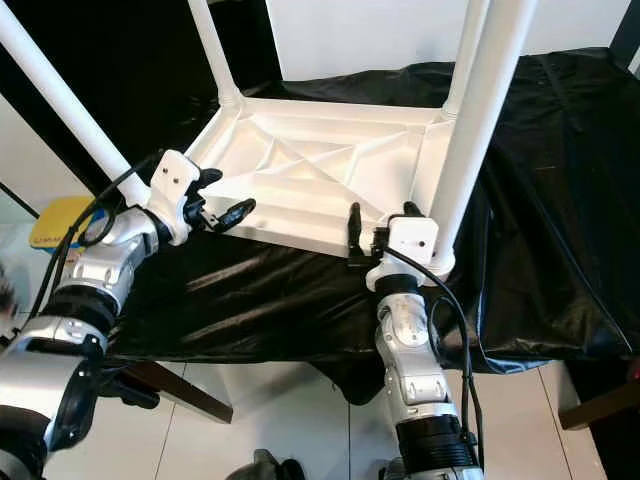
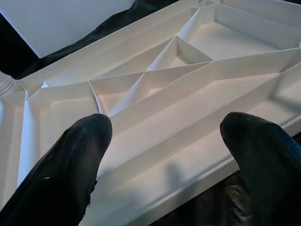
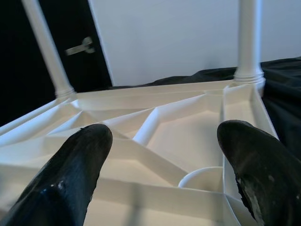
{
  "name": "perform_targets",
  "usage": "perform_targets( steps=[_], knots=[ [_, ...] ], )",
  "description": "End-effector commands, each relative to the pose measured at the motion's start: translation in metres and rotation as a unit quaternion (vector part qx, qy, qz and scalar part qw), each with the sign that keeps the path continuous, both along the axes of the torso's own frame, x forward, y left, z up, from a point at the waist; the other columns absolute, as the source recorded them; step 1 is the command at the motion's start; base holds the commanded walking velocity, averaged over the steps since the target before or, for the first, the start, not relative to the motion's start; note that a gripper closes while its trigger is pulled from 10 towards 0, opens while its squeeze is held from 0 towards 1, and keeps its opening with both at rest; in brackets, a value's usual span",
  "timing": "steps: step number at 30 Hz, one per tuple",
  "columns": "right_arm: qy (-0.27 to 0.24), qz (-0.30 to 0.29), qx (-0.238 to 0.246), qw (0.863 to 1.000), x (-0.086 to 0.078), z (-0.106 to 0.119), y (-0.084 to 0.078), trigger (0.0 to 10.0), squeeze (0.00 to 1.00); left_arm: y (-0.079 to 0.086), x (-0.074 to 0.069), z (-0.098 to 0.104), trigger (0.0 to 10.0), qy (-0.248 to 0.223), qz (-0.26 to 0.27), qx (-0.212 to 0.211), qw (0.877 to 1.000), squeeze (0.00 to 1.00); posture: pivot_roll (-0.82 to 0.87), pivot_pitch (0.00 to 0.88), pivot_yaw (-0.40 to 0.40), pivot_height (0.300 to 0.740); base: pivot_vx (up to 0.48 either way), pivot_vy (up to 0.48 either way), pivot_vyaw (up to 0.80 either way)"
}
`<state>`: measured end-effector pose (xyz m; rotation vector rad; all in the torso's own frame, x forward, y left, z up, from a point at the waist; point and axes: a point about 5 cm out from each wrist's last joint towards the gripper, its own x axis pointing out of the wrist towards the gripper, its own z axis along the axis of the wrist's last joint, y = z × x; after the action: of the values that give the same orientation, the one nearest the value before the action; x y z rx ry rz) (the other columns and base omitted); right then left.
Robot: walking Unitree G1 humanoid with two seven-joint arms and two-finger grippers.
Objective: Building children table
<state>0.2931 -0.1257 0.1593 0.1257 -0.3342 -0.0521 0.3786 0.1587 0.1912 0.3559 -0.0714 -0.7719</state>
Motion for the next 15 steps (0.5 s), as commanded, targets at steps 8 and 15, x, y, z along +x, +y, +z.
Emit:
perform_targets(
  steps=[8, 15],
  knots=[
    [0.016, -0.088, -0.013, 0.996, 0.007, -0.009, -0.052, 10.0, 0.00, -0.021, -0.030, -0.019, 10.0, 0.034, -0.129, 0.011, 0.991, 0.00, -0.14, 0.090, 0.137, 0.740, 0.000, 0.000, 0.00],
    [0.018, -0.099, -0.021, 0.995, 0.007, -0.010, -0.061, 10.0, 0.00, -0.019, -0.039, -0.020, 10.0, 0.045, -0.144, 0.009, 0.988, 0.00, -0.14, 0.090, 0.133, 0.740, 0.000, 0.000, 0.00]
  ],
)
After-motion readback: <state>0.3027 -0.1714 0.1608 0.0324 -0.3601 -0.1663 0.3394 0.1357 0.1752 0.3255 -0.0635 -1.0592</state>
